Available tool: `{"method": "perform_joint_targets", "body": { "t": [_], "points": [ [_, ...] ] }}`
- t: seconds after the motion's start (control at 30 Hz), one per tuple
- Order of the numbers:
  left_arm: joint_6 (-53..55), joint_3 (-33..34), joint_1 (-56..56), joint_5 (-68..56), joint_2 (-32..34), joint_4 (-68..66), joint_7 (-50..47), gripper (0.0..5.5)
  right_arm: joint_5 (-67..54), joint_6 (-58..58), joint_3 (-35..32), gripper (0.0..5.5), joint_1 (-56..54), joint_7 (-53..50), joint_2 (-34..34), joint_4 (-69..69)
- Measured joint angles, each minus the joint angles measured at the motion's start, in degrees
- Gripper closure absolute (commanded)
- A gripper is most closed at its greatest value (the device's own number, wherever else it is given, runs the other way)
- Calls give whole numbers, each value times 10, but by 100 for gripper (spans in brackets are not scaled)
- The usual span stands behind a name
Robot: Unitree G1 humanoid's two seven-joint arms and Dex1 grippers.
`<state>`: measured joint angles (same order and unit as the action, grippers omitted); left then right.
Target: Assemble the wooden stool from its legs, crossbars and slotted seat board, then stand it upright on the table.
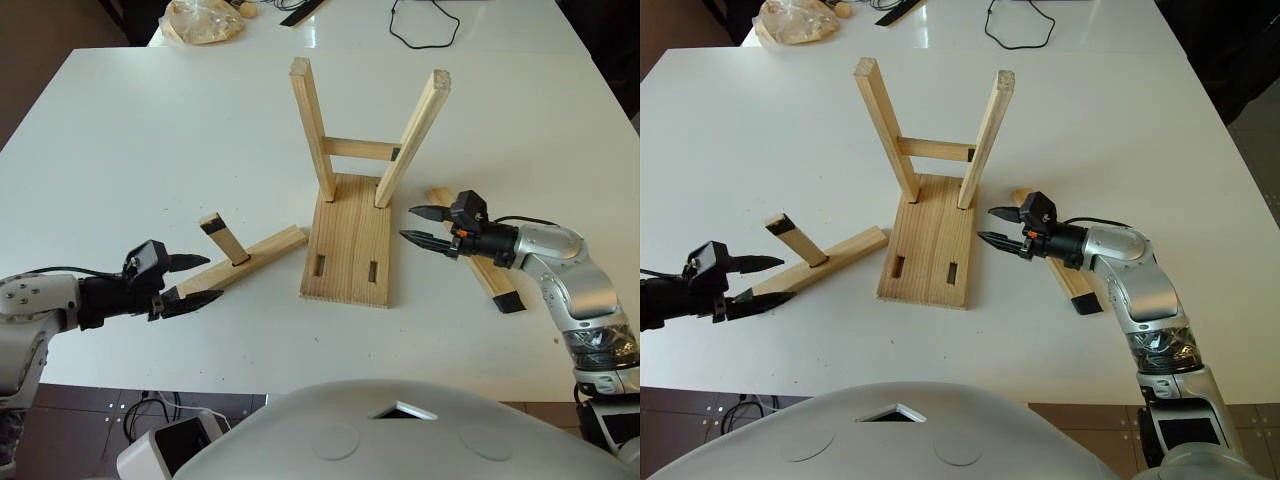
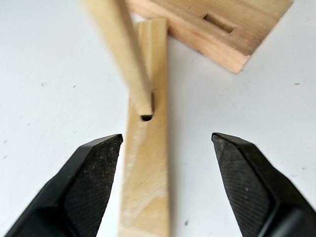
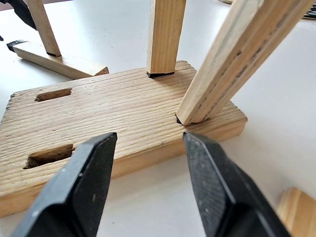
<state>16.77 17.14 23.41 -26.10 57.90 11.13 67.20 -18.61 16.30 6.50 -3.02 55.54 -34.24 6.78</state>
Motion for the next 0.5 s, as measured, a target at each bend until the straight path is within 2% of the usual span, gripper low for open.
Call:
{"method": "perform_joint_targets", "body": {
  "t": [0.2, 0.5],
  "points": [
    [-18, 1, -9, 22, -1, -33, 4, 217, 6, -2, 0, 303, 0, 2, -1, -1],
    [-52, -57, -29, 73, -22, -67, 1, 217, 8, -2, 2, 303, -8, 7, -1, -5]
  ]
}}
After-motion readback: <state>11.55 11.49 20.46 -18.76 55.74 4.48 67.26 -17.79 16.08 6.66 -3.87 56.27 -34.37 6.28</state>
